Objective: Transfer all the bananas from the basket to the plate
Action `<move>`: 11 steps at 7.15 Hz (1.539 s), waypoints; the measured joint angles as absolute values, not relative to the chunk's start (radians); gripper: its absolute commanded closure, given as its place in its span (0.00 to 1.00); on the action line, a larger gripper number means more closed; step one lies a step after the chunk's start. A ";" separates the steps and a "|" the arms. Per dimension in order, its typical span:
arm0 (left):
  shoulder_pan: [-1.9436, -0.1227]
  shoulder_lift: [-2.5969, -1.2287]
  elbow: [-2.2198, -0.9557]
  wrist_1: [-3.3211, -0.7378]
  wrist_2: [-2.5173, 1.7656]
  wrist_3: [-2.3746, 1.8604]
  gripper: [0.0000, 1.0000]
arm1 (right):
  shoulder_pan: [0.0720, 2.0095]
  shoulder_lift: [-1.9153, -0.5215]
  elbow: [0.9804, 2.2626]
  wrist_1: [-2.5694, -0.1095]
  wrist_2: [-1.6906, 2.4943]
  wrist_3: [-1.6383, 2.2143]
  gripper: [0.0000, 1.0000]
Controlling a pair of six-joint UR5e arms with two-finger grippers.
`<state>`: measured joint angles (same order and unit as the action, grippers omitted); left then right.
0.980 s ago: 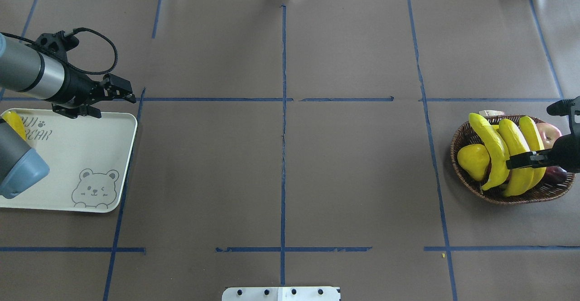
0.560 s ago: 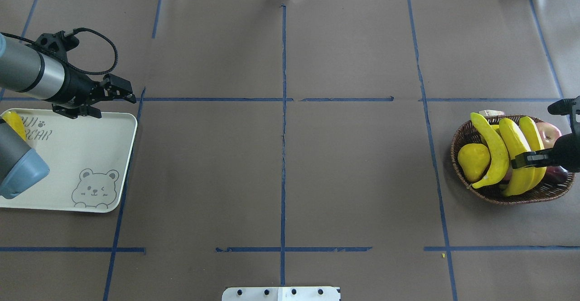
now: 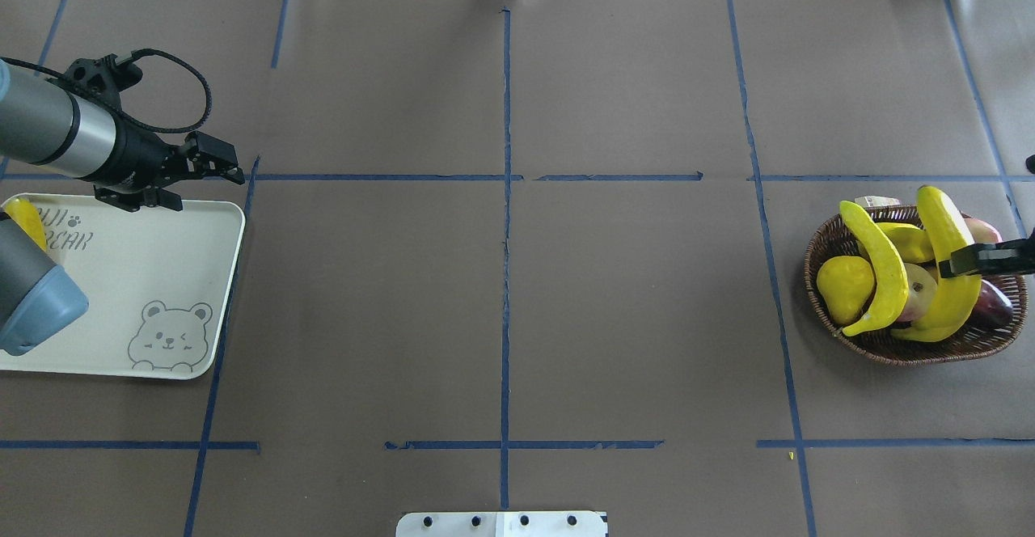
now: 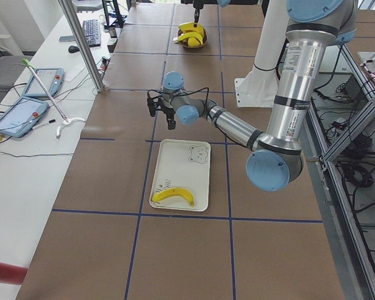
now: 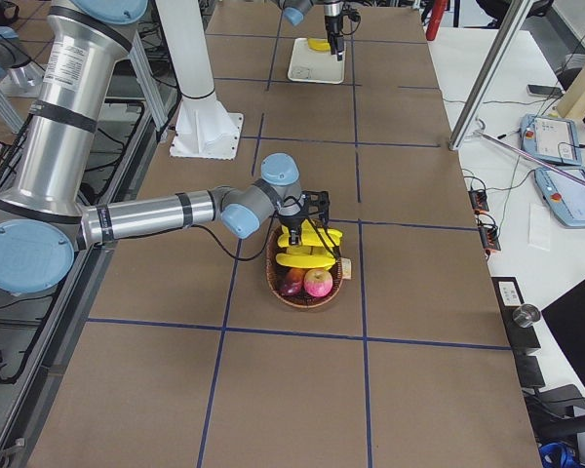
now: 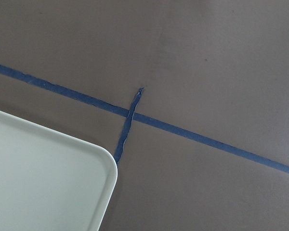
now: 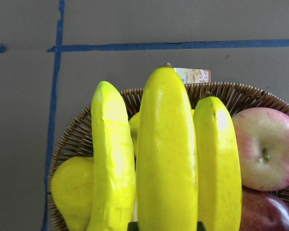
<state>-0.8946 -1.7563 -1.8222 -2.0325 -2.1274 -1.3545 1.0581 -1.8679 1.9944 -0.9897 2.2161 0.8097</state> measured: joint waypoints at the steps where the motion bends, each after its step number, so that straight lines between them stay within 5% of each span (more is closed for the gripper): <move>1: -0.894 -1.756 -1.822 -2.033 -2.128 -1.354 0.00 | 1.164 -1.862 1.998 -0.993 2.336 0.772 1.00; 4: -0.885 -1.763 -1.819 -2.033 -2.128 -1.354 0.00 | 1.310 -1.733 1.995 -1.005 2.579 0.753 1.00; 8: -0.819 -1.929 -1.786 -2.080 -2.130 -1.522 0.00 | 0.951 -1.368 1.956 -1.007 2.318 1.087 0.99; 11: -0.735 -2.012 -1.724 -2.413 -2.024 -1.830 0.01 | 0.714 -1.191 1.960 -1.003 2.056 1.333 0.99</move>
